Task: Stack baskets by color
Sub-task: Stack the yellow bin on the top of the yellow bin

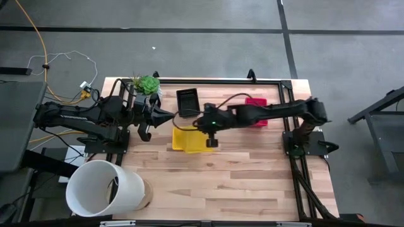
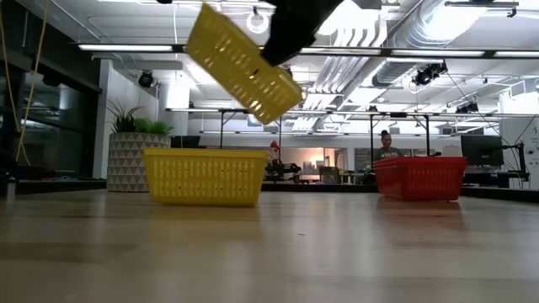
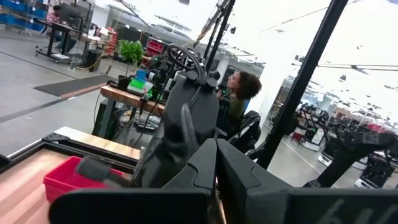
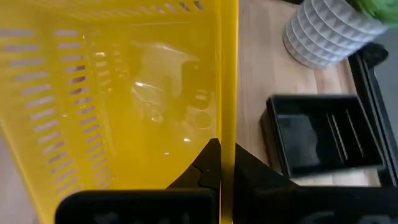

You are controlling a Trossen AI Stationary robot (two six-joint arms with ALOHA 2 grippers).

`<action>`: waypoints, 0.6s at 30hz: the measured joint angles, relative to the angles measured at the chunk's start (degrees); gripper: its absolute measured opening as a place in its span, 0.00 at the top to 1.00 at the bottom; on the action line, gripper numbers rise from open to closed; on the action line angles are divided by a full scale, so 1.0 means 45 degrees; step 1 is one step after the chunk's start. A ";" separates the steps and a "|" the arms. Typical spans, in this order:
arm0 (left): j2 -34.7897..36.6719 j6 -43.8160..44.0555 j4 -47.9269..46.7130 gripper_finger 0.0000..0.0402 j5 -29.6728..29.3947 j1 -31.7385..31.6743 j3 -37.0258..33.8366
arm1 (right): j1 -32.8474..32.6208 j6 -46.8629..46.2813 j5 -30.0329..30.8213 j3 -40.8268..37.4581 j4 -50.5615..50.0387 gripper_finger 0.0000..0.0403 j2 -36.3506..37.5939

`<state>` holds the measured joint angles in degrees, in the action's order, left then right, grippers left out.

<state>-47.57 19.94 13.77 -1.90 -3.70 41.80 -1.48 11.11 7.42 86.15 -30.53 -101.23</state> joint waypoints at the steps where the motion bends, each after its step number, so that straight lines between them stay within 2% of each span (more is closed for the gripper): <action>1: 0.0000 0.0011 -0.0025 1.00 0.0009 0.0000 0.0000 | 0.0000 0.0209 -0.0003 0.0300 -0.0003 1.00 -0.0306; 8: 0.0000 -0.0008 -0.0055 1.00 0.0036 0.0001 0.0000 | 0.0000 0.1248 -0.0214 0.1734 -0.0011 1.00 -0.1812; 18: 0.0000 -0.0061 -0.0073 1.00 0.0036 0.0000 0.0000 | 0.0115 0.1144 -0.0232 0.1840 0.0044 1.00 -0.1958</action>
<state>-47.57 19.67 13.44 -1.74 -3.70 41.80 -0.96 16.26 6.37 94.43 -30.33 -110.04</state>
